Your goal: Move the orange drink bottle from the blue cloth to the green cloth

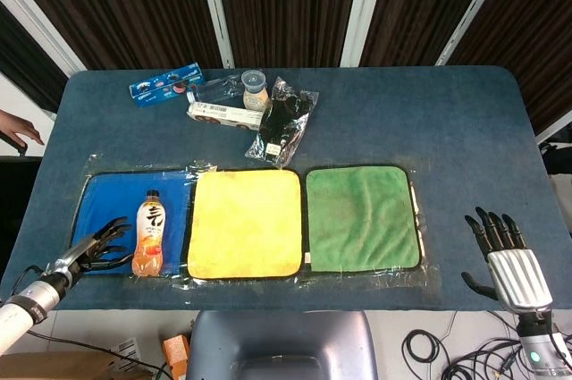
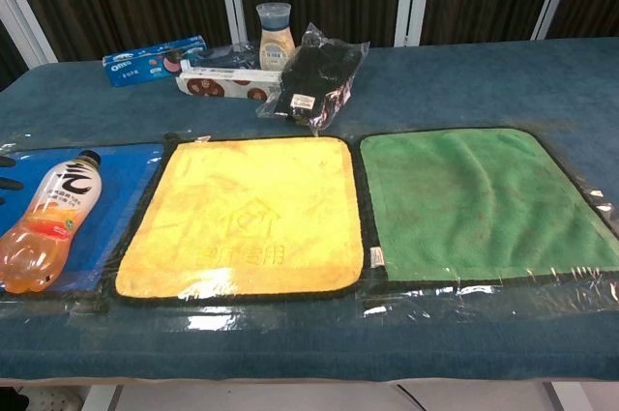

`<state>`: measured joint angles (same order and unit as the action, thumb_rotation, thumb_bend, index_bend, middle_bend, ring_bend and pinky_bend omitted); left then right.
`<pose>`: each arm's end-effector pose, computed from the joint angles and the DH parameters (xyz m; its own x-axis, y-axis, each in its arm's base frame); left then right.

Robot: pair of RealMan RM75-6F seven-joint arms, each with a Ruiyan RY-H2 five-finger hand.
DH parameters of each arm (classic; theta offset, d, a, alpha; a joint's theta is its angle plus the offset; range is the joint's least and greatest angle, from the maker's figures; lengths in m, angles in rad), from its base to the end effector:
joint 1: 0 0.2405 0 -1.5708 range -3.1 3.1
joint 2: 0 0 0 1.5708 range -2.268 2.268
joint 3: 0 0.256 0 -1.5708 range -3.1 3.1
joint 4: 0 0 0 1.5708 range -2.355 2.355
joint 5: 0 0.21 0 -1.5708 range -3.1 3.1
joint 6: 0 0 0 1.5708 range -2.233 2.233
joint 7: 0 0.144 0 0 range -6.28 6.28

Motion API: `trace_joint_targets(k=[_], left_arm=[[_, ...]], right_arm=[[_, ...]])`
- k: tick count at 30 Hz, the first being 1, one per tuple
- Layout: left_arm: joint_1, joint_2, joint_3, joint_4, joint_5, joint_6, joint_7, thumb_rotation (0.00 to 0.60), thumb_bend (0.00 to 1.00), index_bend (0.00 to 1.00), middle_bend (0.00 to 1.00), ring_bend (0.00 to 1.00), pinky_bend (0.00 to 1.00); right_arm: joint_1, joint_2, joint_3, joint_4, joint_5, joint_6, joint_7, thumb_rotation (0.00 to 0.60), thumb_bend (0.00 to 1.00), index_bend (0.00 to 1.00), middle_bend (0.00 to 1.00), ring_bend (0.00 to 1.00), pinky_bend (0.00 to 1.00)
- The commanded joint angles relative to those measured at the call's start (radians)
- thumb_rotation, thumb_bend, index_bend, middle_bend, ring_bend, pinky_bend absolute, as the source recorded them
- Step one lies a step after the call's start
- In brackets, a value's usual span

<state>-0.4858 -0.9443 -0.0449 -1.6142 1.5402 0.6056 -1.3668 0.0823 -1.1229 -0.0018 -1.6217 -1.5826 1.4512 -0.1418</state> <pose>-0.2980 0.2665 0.1211 -0.6048 0.4699 0.6429 0.7877 0.4715 0.3964 -0.3043 -0.1681 0.1410 0.5195 -0.0758 0.8511 -0.8532 -0.0992 0.5120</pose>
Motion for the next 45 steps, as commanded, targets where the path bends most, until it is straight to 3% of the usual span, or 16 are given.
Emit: trace_joint_targets(k=[1, 15, 34, 40, 45], left_arm=[[-0.014, -0.009, 0.010, 0.013, -0.001, -0.003, -0.019, 0.479, 0.20, 0.00, 0.08, 0.03, 0.19], [-0.095, -0.013, 0.042, 0.010, -0.050, -0.102, -0.045, 0.499, 0.20, 0.00, 0.08, 0.04, 0.21], [-0.177, -0.001, 0.025, -0.058, -0.055, -0.219, -0.213, 0.522, 0.20, 0.00, 0.07, 0.04, 0.23], [-0.165, 0.015, 0.043, -0.029, -0.066, -0.189, -0.101, 0.519, 0.20, 0.00, 0.06, 0.04, 0.23], [-0.142, 0.048, 0.064, -0.070, -0.096, -0.179, -0.020, 0.519, 0.20, 0.00, 0.06, 0.04, 0.23]], right_arm=[[0.000, 0.001, -0.001, -0.002, -0.003, 0.000, 0.000, 0.600, 0.14, 0.00, 0.00, 0.00, 0.00], [0.000, 0.004, -0.007, 0.000, -0.013, -0.001, 0.006, 0.600, 0.14, 0.00, 0.00, 0.00, 0.00], [-0.001, 0.000, -0.010, 0.000, -0.016, -0.002, -0.003, 0.600, 0.14, 0.00, 0.00, 0.00, 0.00], [-0.002, 0.001, -0.010, 0.002, -0.016, 0.001, 0.004, 0.600, 0.14, 0.00, 0.00, 0.00, 0.00], [-0.003, 0.000, -0.012, 0.002, -0.021, 0.002, -0.001, 0.600, 0.14, 0.00, 0.00, 0.00, 0.00]])
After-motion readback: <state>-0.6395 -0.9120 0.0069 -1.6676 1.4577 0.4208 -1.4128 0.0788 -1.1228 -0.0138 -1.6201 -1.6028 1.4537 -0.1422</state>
